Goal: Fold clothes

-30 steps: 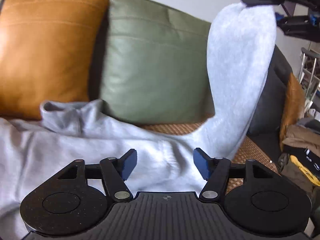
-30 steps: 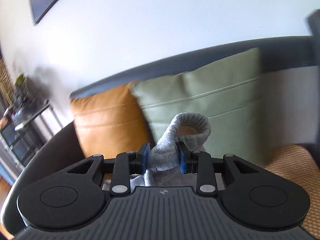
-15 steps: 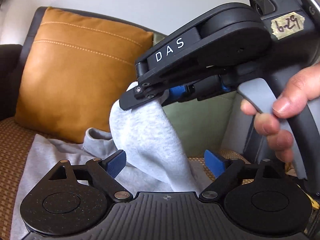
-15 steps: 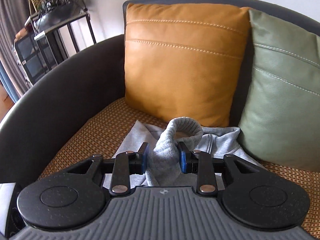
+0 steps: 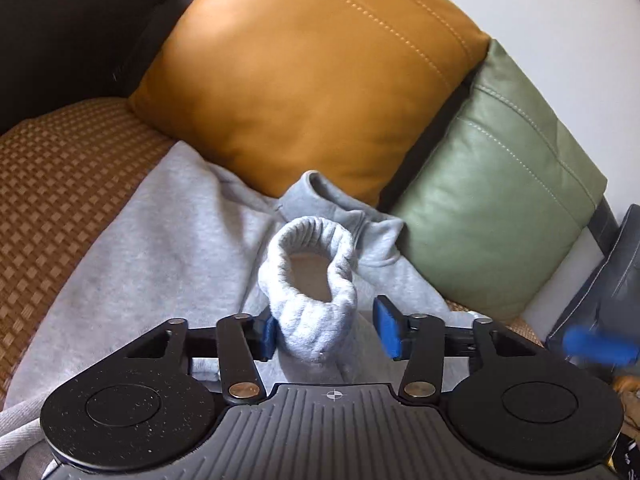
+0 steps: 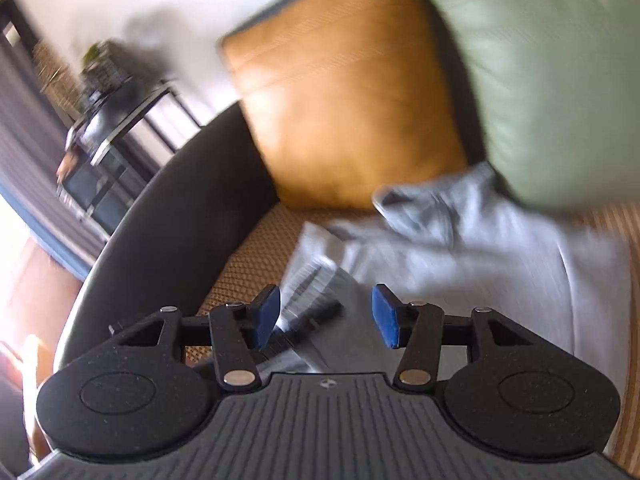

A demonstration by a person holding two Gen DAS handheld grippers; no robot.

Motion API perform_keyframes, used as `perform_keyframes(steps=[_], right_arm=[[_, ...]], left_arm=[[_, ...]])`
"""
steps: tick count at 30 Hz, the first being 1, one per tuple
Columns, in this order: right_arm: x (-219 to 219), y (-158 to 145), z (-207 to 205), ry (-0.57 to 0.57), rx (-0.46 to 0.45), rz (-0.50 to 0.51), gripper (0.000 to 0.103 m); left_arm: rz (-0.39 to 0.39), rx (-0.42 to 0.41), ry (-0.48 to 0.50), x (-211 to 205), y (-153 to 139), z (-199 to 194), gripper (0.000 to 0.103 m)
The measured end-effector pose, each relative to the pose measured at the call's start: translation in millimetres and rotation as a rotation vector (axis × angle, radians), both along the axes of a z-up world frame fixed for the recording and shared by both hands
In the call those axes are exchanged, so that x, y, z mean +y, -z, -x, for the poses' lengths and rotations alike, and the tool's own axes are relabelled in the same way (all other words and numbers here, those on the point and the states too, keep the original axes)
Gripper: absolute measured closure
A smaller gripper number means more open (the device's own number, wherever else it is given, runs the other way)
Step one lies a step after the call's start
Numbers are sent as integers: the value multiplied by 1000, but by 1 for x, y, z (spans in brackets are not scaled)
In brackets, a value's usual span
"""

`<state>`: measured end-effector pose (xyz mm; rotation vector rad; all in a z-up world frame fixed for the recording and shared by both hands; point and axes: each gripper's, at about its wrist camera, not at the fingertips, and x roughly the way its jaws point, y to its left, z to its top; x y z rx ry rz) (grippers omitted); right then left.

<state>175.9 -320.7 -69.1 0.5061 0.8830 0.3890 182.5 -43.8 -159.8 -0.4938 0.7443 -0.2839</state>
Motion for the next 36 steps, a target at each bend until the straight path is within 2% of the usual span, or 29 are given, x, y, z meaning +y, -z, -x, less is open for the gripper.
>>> perform_keyframes(steps=[2, 4, 6, 7, 9, 10, 11, 13, 14, 16, 19, 20, 22, 26, 30, 33, 34, 35, 36], right_arm=[[-24, 44, 17, 77, 111, -60, 45], [-41, 81, 29, 148, 205, -130, 45], [-56, 118, 41, 218, 297, -200, 45], [-61, 127, 43, 233, 311, -214, 46], [-67, 123, 39, 238, 261, -201, 46], [-69, 115, 33, 234, 222, -181, 46], [-72, 104, 26, 228, 178, -155, 46], [-75, 82, 10, 216, 85, -83, 45], [-75, 75, 0, 213, 50, -11, 40], [-75, 65, -21, 205, -4, 149, 30], [-70, 60, -52, 162, -51, 360, 30], [-68, 62, -61, 132, -54, 394, 30], [-61, 70, -78, 64, -51, 449, 30], [-43, 84, -108, -58, -60, 559, 30], [-31, 93, -125, -228, -78, 626, 25], [-29, 101, -131, -302, -70, 665, 25], [-30, 103, -131, -314, -64, 663, 25], [-30, 107, -131, -324, -51, 667, 30], [-30, 110, -130, -333, -34, 675, 40]], left_arm=[[-16, 9, -17, 3, 5, -1, 26], [-25, 20, -33, 6, 8, -4, 23], [-28, 38, -46, 10, 13, -8, 24], [-32, 42, -49, 11, 14, -9, 25], [-46, 36, -46, 15, 16, -9, 31], [-61, 31, -43, 17, 15, -8, 53], [-76, 27, -39, 19, 15, -7, 65], [-86, 29, -54, 26, 15, -5, 63], [-82, 38, -69, 29, 16, -4, 47], [-80, 60, -101, 37, 18, -2, 34], [-79, 53, -109, 47, 18, 1, 22], [-76, 52, -107, 49, 18, 1, 18], [-76, 49, -101, 53, 18, 0, 18], [-123, 35, -74, 49, 19, -14, 17], [-160, 37, -24, 38, 23, -27, 16], [-208, 53, 5, 28, 30, -36, 16], [-222, 57, 13, 25, 33, -38, 17], [-237, 61, 22, 22, 36, -40, 41], [-250, 64, 31, 20, 38, -41, 56]])
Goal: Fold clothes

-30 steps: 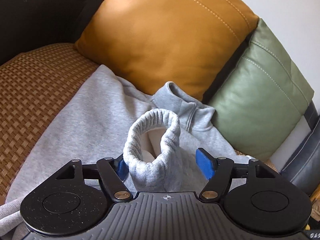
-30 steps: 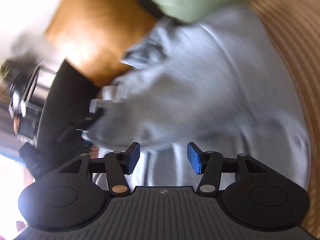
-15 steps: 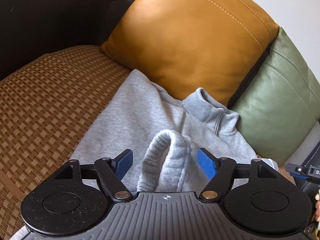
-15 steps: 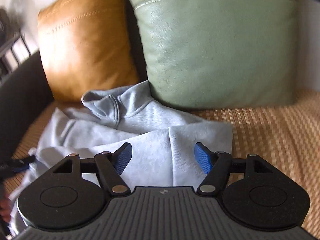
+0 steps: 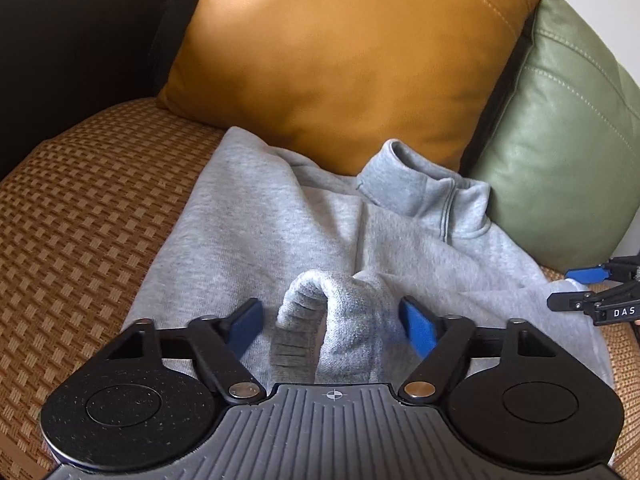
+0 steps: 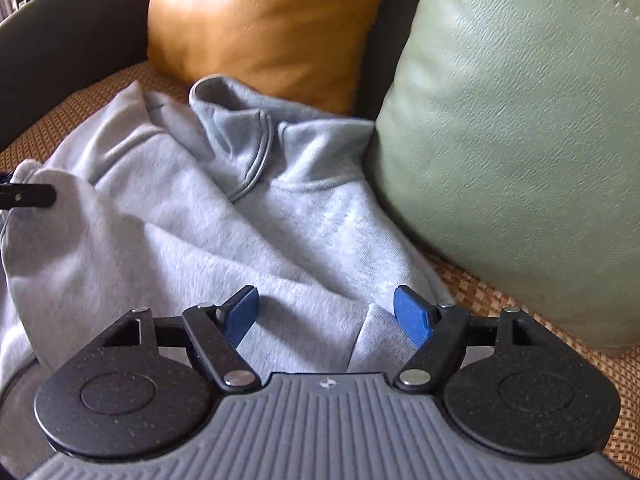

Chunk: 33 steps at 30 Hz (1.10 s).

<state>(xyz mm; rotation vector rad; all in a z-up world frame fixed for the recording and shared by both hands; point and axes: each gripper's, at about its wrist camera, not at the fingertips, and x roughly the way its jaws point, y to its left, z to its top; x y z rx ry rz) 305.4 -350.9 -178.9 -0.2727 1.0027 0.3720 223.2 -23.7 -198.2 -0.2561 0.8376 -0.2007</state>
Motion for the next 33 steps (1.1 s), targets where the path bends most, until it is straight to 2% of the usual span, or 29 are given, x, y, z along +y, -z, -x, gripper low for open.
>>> perform_keyframes(steps=[1, 2, 5, 8, 11, 14, 17, 21, 22, 24, 26, 27, 29, 33], right_arm=[[-1, 1, 3, -1, 8, 0, 68], [-1, 0, 6, -2, 11, -6, 72], [-4, -10, 18, -2, -4, -34, 81], [-7, -32, 29, -1, -53, -59, 83], [-9, -58, 35, 9, -115, -79, 84], [-8, -77, 31, 46, -173, -98, 84], [3, -74, 18, 89, -202, -85, 84], [19, -32, -8, 141, -144, -36, 83], [24, -18, -13, 146, -121, -6, 81], [32, 13, -17, 150, -89, 68, 71], [34, 25, -14, 143, -106, 100, 55], [34, 30, -11, 139, -116, 112, 54], [28, 20, -4, 156, -151, 91, 55], [6, -25, 40, 193, -282, -81, 54]], left_arm=[[-7, 3, 7, -1, 1, 1, 66], [-10, 1, 15, -2, 1, 2, 75], [-6, -37, 23, -2, -12, 14, 77], [13, -89, 6, -1, -34, 26, 77], [30, -160, -15, 0, -61, 32, 77], [3, -233, -26, -2, -84, 25, 77], [-7, -210, -49, 0, -84, 4, 76], [-68, -67, -36, -2, -43, -30, 74], [-79, -16, -37, -2, -27, -39, 70], [-100, 24, -58, 0, -2, -49, 61], [-100, 15, -55, 2, 5, -52, 50], [-95, 10, -47, 3, 4, -51, 47], [-75, 3, -41, 8, -4, -48, 37], [-21, -37, -88, 34, -32, -24, 28]])
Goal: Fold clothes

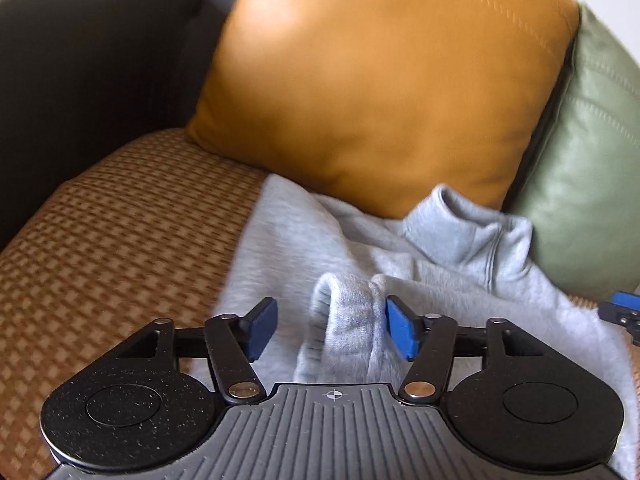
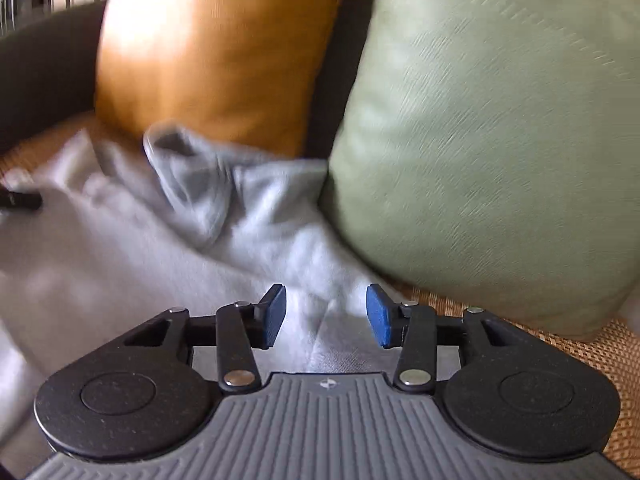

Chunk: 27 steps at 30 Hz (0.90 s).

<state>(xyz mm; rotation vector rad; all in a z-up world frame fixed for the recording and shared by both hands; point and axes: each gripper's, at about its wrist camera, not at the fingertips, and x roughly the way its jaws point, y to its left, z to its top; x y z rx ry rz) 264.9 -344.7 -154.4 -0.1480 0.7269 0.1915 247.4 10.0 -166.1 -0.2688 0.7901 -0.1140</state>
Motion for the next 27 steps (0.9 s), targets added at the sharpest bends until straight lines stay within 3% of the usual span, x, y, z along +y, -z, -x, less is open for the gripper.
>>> perform_keyframes(steps=[3, 7, 10, 12, 14, 18, 20, 23, 27], right_arm=[[-5, -15, 37, -58, -14, -77, 53], [4, 10, 61, -83, 53, -14, 53], [4, 37, 67, -52, 94, 23, 53], [2, 51, 70, -41, 102, 19, 53], [4, 58, 68, -30, 100, 13, 52], [10, 59, 64, -29, 103, 37, 50], [7, 43, 72, 0, 81, -12, 50], [-12, 8, 119, 51, 23, -224, 41], [-30, -14, 203, 102, -29, -374, 34]], left_arm=[[-13, -19, 50, 0, -9, 23, 30], [-109, -42, 167, -22, -9, 45, 30], [-219, 10, 158, -34, 12, 35, 34], [-228, 55, 147, -32, 31, 26, 34], [-249, 36, 140, -31, 40, 25, 29], [-254, 16, 136, -31, 31, 33, 28], [-191, -12, 130, -16, 8, 49, 25], [-158, -100, 109, 16, -28, 92, 20], [-214, -156, 51, 58, -54, 159, 18]])
